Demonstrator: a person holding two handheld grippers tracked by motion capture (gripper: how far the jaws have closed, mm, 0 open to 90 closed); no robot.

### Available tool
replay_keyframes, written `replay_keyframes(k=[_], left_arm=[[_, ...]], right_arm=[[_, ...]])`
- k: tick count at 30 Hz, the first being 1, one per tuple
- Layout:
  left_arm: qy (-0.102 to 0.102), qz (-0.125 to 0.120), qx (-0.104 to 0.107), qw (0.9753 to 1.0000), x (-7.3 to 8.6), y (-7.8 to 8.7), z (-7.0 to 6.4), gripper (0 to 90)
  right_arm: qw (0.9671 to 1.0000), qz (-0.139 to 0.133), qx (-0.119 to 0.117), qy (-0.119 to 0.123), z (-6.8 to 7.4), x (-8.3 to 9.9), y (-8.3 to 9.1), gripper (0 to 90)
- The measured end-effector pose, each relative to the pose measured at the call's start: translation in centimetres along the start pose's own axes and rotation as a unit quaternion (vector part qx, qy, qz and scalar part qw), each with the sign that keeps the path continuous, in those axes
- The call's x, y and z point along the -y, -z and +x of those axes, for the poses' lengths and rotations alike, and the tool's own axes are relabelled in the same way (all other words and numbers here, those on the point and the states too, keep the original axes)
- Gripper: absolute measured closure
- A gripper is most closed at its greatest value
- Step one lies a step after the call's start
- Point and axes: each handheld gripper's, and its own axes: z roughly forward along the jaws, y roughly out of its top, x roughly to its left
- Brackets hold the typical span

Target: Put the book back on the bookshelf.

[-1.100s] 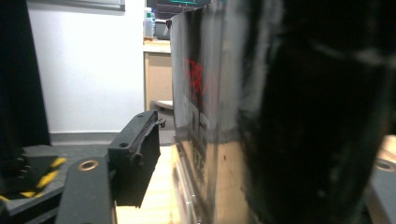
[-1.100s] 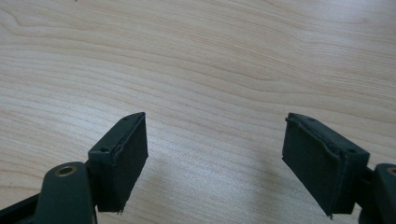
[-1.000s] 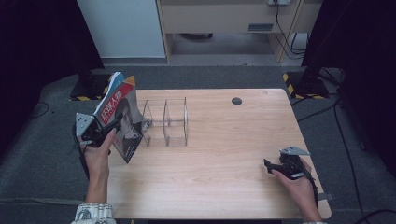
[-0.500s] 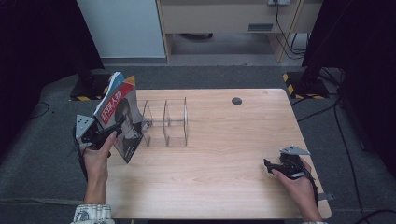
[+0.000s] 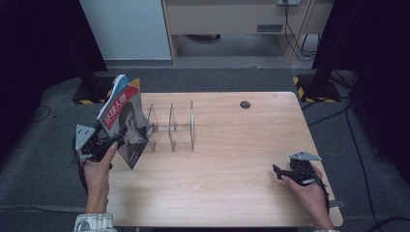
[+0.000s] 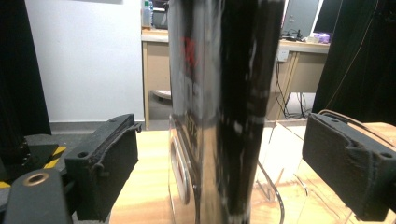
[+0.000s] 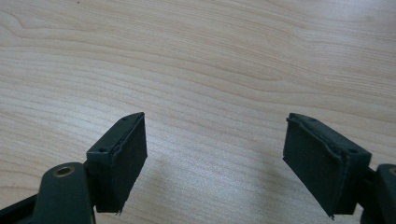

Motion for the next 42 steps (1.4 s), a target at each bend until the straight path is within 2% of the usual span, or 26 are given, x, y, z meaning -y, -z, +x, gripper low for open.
replay_keyframes(k=[13, 16, 21, 23, 28, 30, 33, 39, 42], left_arm=[[0.005, 0.031, 0.003, 0.9995, 1.8, 1.5, -0.2, 9.6], [-0.003, 0.044, 0.006, 0.9990, 2.3, 1.8, -0.4, 9.7], [0.000, 0.043, 0.004, 0.9991, 2.2, 2.0, -0.3, 9.5], [-0.005, 0.047, 0.002, 0.9989, 2.2, 2.0, -0.4, 9.2], [-0.008, 0.059, 0.005, 0.9982, 2.6, 2.4, -0.7, 8.3], [-0.016, 0.066, 0.003, 0.9977, 2.6, 2.6, -0.8, 8.0], [-0.016, 0.075, 0.005, 0.9971, 2.8, 2.8, -0.9, 7.2], [-0.027, 0.100, 0.006, 0.9946, 3.5, 3.1, -1.4, 7.7], [-0.031, 0.104, 0.007, 0.9940, 3.8, 3.4, -1.6, 9.4]], right_arm=[[1.0000, 0.002, -0.002, 0.002, 0.1, -0.1, -0.2, 21.9], [1.0000, 0.002, -0.002, 0.000, 0.1, -0.1, -0.2, 21.9], [1.0000, 0.003, -0.003, 0.000, 0.3, -0.1, -0.2, 21.9], [1.0000, 0.003, -0.001, 0.003, 0.2, -0.1, -0.2, 21.8], [1.0000, 0.003, -0.001, -0.005, 0.1, 0.0, -0.2, 21.6], [1.0000, 0.003, -0.001, -0.002, 0.1, 0.0, -0.2, 21.7], [1.0000, 0.003, -0.001, 0.002, 0.1, 0.0, -0.2, 21.4], [1.0000, 0.003, 0.000, -0.003, 0.0, 0.0, -0.1, 21.4], [1.0000, 0.002, 0.001, -0.003, 0.0, 0.0, -0.1, 21.4]])
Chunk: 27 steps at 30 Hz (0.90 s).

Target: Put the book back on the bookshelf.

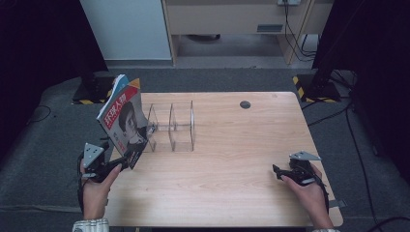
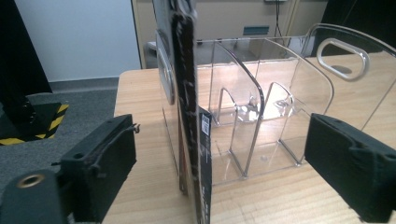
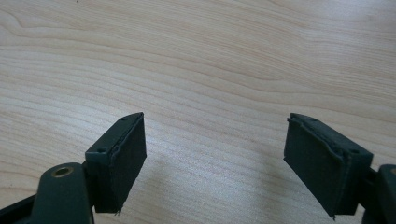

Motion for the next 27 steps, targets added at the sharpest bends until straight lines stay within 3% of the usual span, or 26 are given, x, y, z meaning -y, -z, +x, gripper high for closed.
replay_keyframes(k=[10, 27], left_arm=[[-0.022, 0.009, 0.008, 0.9997, 0.6, 0.9, -1.1, 8.3], [-0.038, 0.015, 0.031, 0.9987, 1.0, 1.3, -2.5, 9.5]], right_arm=[[1.0000, 0.001, 0.002, 0.001, -0.1, 0.1, 0.1, 21.3], [1.0000, 0.002, 0.003, 0.001, -0.1, 0.1, 0.1, 21.3]])
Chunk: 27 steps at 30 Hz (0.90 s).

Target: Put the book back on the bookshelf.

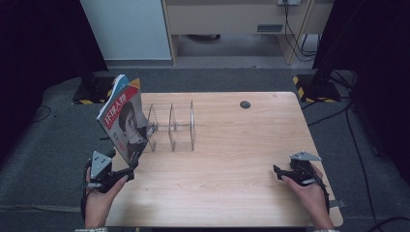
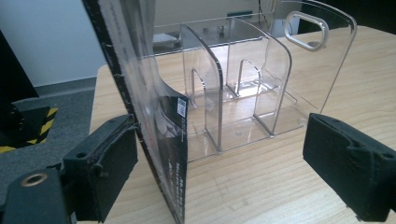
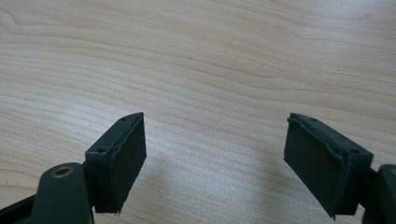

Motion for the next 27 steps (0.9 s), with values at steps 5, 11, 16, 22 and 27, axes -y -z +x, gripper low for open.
replay_keyframes(k=[5, 11, 16, 22, 27], left_arm=[[-0.013, 0.003, 0.010, 0.9999, 0.1, 0.3, -0.8, 9.5], [-0.024, 0.006, 0.027, 0.9993, 0.0, 0.1, -1.7, 9.4], [-0.031, 0.017, 0.043, 0.9985, 0.1, -0.5, -2.3, 8.4], [-0.032, 0.031, 0.051, 0.9977, 0.3, -1.4, -2.4, 7.6], [-0.026, 0.041, 0.067, 0.9966, 0.6, -2.2, -2.5, 7.4]], right_arm=[[1.0000, 0.000, 0.000, 0.001, 0.0, 0.0, 0.0, 21.3], [1.0000, 0.000, 0.000, 0.003, 0.1, 0.0, 0.0, 21.3], [1.0000, 0.000, 0.001, 0.001, 0.0, 0.0, 0.0, 21.3], [1.0000, 0.002, 0.001, 0.006, 0.2, -0.1, -0.1, 21.3], [0.9999, 0.001, 0.003, 0.011, 0.5, -0.3, 0.0, 21.2]])
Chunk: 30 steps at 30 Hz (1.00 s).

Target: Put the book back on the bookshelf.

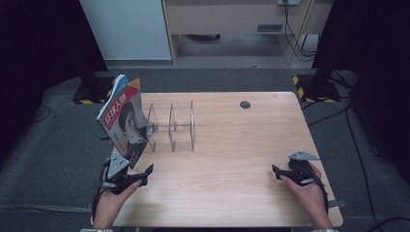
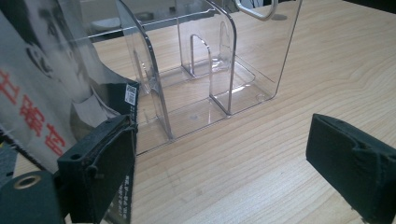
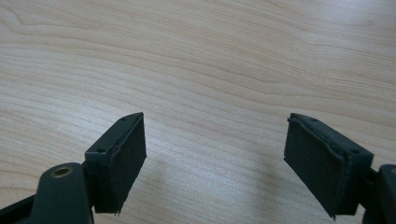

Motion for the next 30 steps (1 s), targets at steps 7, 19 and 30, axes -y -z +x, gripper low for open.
replay_keyframes(k=[7, 19, 30], left_arm=[[-0.004, 0.006, 0.013, 0.9999, 0.0, -0.8, -0.2, 7.1], [-0.012, 0.012, 0.033, 0.9993, -0.2, -1.9, -0.7, 6.8], [-0.008, 0.007, 0.043, 0.9990, -1.2, -3.0, -1.3, 5.5]], right_arm=[[1.0000, 0.003, 0.001, 0.003, 0.0, 0.0, -0.1, 21.0], [1.0000, 0.003, 0.002, 0.005, 0.1, 0.0, 0.0, 20.6], [1.0000, 0.000, 0.001, 0.003, 0.1, -0.1, 0.0, 20.5]])
